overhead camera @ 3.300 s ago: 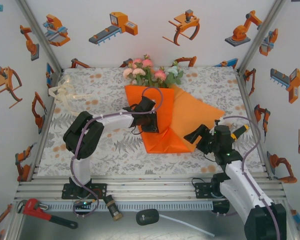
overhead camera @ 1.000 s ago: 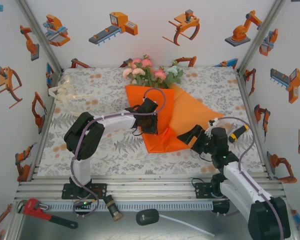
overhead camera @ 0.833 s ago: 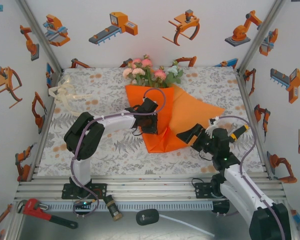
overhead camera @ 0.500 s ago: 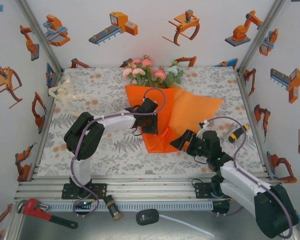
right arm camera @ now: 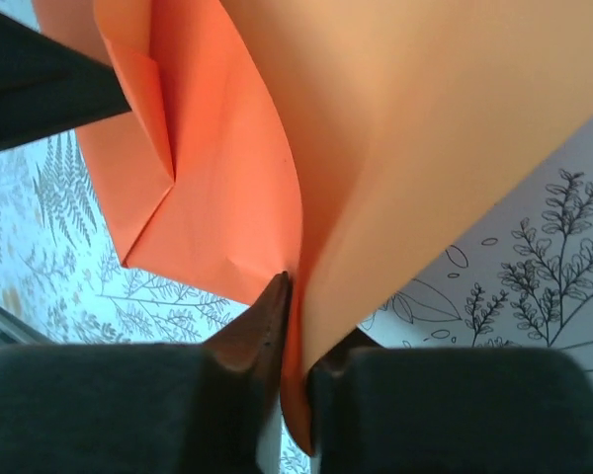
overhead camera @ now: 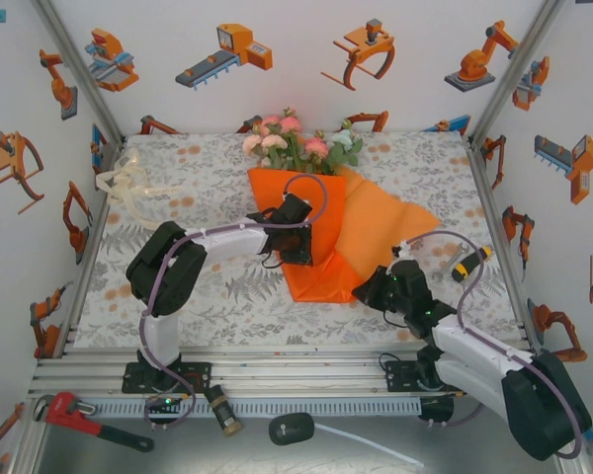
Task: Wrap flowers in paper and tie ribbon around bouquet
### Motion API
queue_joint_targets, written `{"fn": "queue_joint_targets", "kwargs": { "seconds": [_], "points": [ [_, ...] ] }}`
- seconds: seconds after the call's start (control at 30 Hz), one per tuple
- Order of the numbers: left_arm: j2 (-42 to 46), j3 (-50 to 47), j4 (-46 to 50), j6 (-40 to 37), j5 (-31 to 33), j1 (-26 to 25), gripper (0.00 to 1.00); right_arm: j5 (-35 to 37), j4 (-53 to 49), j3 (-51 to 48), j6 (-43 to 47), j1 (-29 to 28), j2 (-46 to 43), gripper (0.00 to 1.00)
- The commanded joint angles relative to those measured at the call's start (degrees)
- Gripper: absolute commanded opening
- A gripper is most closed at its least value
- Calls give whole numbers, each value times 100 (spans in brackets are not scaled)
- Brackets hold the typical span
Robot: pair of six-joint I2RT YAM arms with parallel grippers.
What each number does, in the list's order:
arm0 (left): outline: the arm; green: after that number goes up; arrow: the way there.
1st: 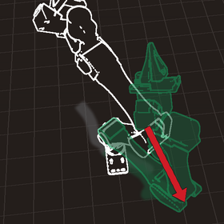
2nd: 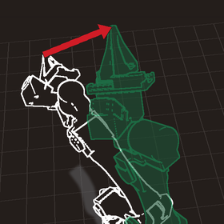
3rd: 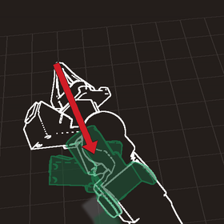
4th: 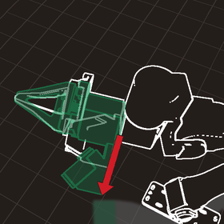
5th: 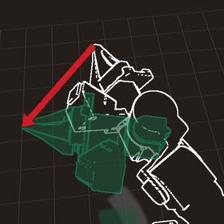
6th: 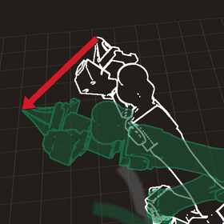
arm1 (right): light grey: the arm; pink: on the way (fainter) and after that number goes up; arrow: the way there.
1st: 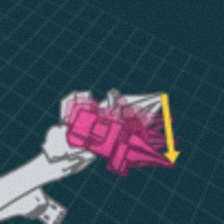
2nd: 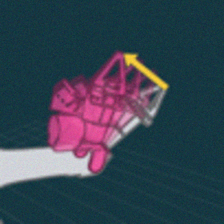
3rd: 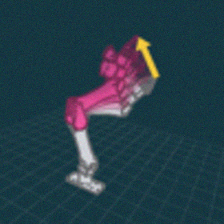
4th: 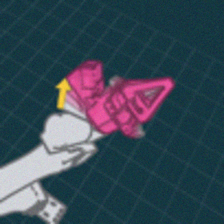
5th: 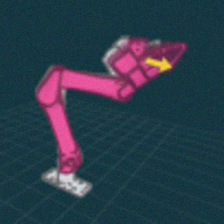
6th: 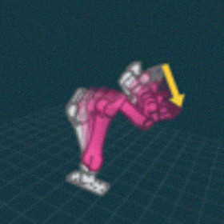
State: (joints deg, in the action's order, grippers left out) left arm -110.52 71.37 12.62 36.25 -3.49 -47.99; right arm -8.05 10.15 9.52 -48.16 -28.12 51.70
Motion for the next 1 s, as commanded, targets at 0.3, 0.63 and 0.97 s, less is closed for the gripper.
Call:
{"fn": "queue_joint_targets", "kwargs": {
  "seconds": [0.3,0.63,0.97],
  "points": [
    [186,-71,-44,-3,-22,-9,30,143,834,103,-92,-247,421,76],
    [207,-97,-62,5,-7,0,30,233,729,357,70,-277,974,46],
    [178,-97,-87,8,-62,35,30,846,-300,673,402,-444,760,14]
  ]
}}
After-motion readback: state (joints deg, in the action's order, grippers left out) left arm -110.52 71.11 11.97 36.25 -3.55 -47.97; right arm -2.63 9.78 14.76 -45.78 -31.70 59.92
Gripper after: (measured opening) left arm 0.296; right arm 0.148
